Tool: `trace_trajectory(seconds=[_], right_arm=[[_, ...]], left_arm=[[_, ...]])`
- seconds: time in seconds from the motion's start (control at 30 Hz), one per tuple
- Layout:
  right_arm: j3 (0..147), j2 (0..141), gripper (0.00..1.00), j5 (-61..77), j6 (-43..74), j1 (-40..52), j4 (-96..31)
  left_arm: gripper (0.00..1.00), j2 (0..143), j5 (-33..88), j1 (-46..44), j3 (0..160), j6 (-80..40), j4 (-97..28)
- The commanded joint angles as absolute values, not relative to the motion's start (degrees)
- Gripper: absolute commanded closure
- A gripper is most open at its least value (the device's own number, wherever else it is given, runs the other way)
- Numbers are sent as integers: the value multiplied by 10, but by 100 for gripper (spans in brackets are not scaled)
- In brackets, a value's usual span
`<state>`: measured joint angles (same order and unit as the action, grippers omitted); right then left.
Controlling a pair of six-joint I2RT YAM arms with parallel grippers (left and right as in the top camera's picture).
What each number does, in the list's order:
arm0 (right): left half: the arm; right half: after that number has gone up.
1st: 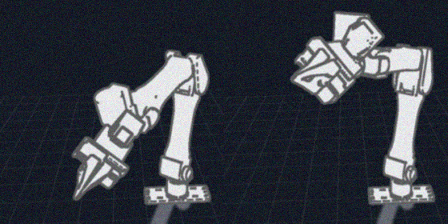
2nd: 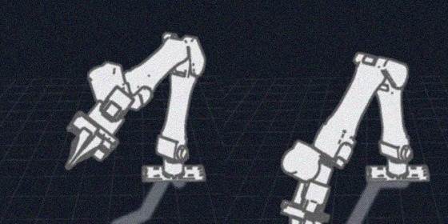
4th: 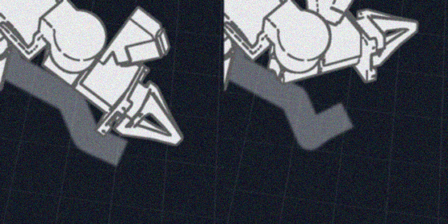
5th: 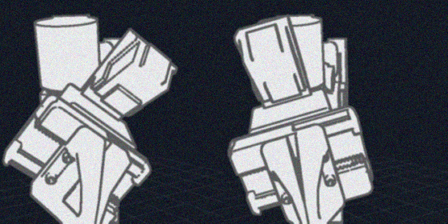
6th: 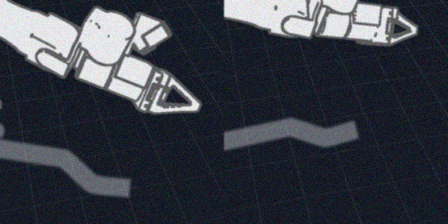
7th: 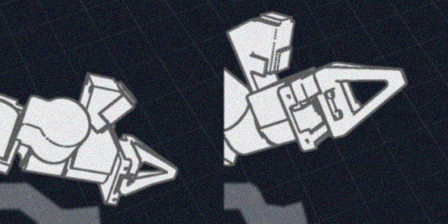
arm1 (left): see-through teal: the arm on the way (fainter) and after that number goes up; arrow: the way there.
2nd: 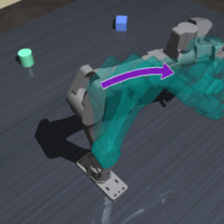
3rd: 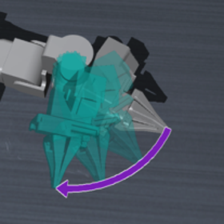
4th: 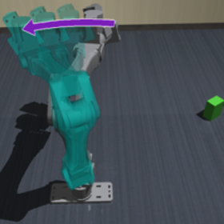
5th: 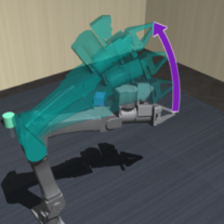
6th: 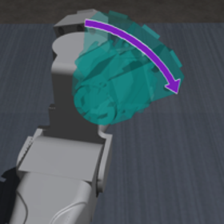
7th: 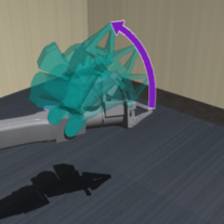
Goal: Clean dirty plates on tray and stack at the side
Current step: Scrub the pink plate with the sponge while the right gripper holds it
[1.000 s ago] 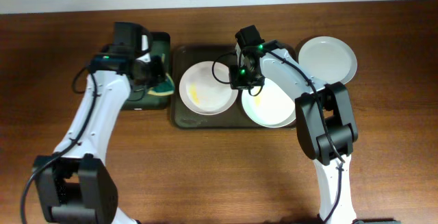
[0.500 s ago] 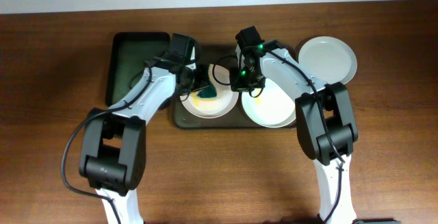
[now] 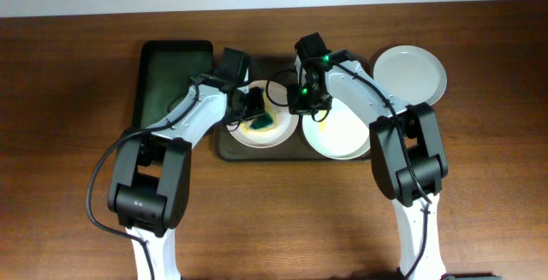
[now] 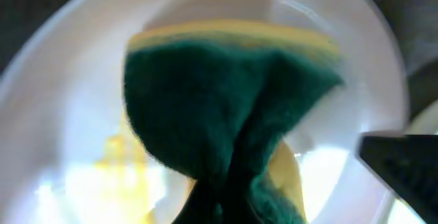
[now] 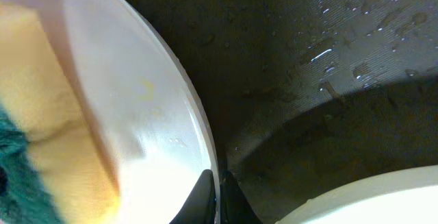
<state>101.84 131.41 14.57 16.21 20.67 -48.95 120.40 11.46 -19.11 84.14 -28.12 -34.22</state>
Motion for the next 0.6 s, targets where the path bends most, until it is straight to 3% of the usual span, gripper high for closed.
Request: trace_trajectory(seconds=[0.0, 0.23, 0.47, 0.57], right_arm=[[1012, 1317, 96, 129, 154, 206, -497], [1012, 1317, 96, 129, 154, 206, -497], [1012, 1317, 96, 128, 154, 206, -497], [1012, 1317, 96, 128, 154, 206, -495]], left_arm=[[100, 1227, -75, -193, 835, -252, -404], [100, 1221, -255, -193, 840, -252, -431], [100, 1176, -257, -193, 891, -252, -447], [100, 1153, -202, -193, 902, -252, -443]])
